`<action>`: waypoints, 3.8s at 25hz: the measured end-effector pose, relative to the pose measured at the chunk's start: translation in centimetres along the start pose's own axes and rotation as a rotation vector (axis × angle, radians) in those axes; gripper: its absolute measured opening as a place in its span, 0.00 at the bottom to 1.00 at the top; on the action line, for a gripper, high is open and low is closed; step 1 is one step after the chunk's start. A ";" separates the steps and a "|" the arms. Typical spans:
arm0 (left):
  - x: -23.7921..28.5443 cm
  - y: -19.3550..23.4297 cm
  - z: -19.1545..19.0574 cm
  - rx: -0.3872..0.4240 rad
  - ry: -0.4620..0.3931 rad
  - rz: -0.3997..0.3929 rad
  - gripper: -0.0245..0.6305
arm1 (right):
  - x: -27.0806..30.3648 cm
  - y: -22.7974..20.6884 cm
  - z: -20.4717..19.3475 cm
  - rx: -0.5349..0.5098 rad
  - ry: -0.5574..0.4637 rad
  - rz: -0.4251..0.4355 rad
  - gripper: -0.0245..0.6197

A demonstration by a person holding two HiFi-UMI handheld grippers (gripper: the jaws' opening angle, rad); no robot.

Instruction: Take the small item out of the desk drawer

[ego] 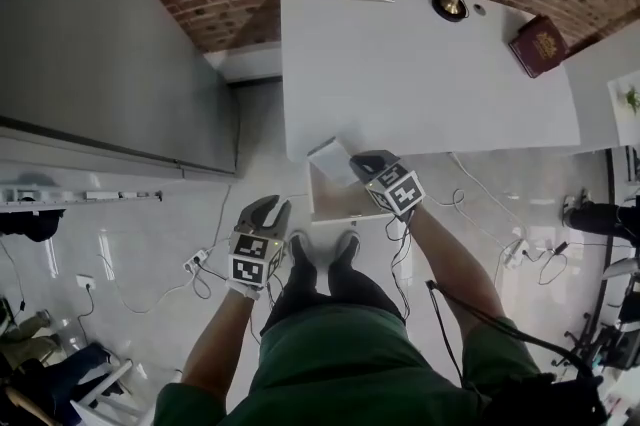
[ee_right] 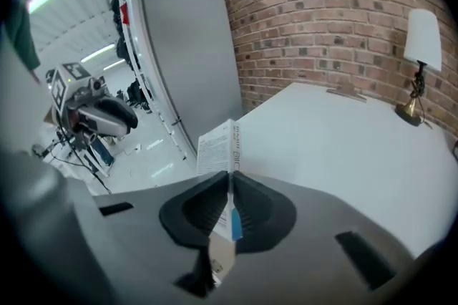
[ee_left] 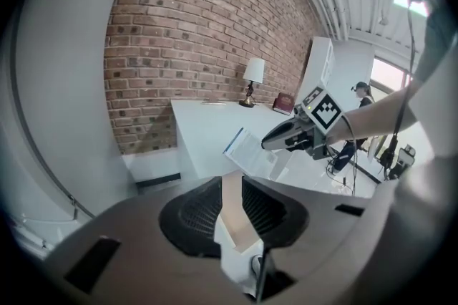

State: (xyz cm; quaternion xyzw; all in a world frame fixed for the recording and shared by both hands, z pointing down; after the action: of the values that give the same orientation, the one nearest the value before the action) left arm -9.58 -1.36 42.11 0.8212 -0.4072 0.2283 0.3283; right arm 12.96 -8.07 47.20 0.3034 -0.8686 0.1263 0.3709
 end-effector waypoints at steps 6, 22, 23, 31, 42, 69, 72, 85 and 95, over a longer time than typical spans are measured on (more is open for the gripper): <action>-0.6 0.6 1.2 -0.006 -0.018 0.039 0.16 | 0.4 -3.5 0.5 0.227 -0.052 0.041 0.08; -1.6 2.3 1.6 -0.055 -0.028 0.109 0.16 | 4.4 -9.8 -1.7 0.863 -0.084 0.073 0.11; -1.6 2.5 1.6 -0.052 -0.033 0.114 0.16 | 4.5 -9.9 -1.8 0.881 -0.082 0.058 0.11; -1.2 2.4 3.7 -0.053 -0.051 0.085 0.16 | 2.1 -11.1 -1.0 0.837 -0.133 -0.043 0.20; -0.8 1.6 11.3 0.044 -0.180 0.039 0.16 | -6.9 -10.4 6.4 0.642 -0.340 -0.143 0.08; -15.6 -12.2 28.8 0.356 -0.842 -0.113 0.07 | -31.4 2.1 23.5 -0.122 -0.786 -0.750 0.04; -16.9 -13.3 28.6 0.360 -0.877 -0.142 0.06 | -32.4 3.6 24.2 -0.227 -0.769 -0.780 0.04; -18.6 -12.3 26.7 0.335 -0.880 -0.136 0.06 | -32.3 4.6 23.8 -0.273 -0.714 -0.819 0.04; -18.6 -11.5 25.6 0.321 -0.858 -0.134 0.06 | -31.8 5.1 22.8 -0.245 -0.691 -0.826 0.04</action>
State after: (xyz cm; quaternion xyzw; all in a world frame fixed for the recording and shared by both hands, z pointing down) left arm -7.87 -5.07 8.72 0.9064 -0.4118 -0.0937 0.0127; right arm 14.04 -0.38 8.54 0.5974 -0.7567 -0.2388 0.1158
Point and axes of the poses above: the fingertips, and each gripper's own axes: x forward along the fingers, y to its left, z out of its top, the point moved 6 cm from there along -x, backward along the fingers, and after that the axes turned 13 degrees about -x, right-handed, at the moved point
